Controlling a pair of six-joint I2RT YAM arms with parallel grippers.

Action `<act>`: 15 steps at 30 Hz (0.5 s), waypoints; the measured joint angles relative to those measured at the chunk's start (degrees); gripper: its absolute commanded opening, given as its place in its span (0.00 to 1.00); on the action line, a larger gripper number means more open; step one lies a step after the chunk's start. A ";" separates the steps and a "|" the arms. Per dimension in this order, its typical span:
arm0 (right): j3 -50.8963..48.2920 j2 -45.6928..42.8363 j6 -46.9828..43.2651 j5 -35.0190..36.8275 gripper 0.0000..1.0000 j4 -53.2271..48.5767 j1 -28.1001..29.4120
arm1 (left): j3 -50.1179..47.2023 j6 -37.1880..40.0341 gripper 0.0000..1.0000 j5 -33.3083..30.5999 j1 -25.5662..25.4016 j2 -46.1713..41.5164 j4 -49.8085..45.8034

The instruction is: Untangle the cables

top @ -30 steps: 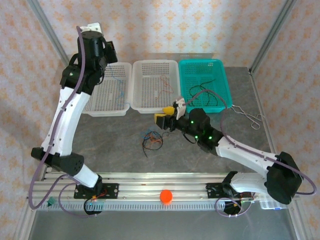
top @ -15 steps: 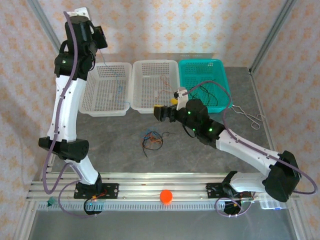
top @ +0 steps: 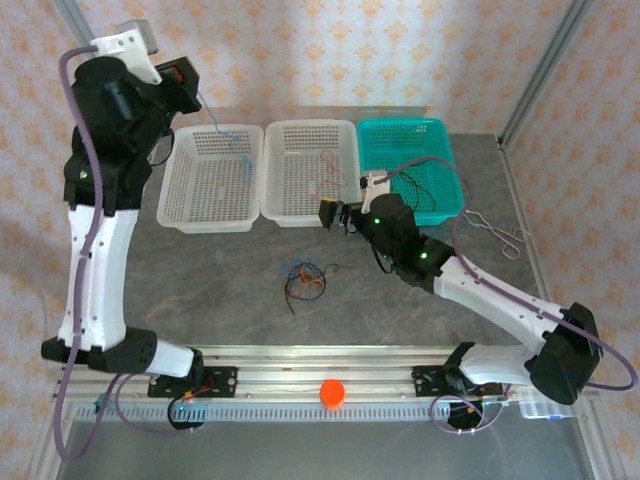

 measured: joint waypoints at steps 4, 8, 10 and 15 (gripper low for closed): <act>0.59 0.74 -0.02 0.15 1.00 -0.90 -0.02 | 0.07 0.02 0.00 -0.79 0.02 -1.84 1.11; 1.62 0.74 0.20 0.15 1.00 -1.25 -0.02 | 1.90 0.76 0.00 -2.82 0.02 -0.15 1.07; 2.29 0.68 0.26 -0.02 1.00 -1.22 -0.02 | 2.38 1.22 0.00 -3.89 0.00 1.14 1.03; 2.84 -1.14 0.44 -2.25 1.00 -0.42 -0.02 | 4.13 2.97 0.00 -7.61 0.02 4.98 0.46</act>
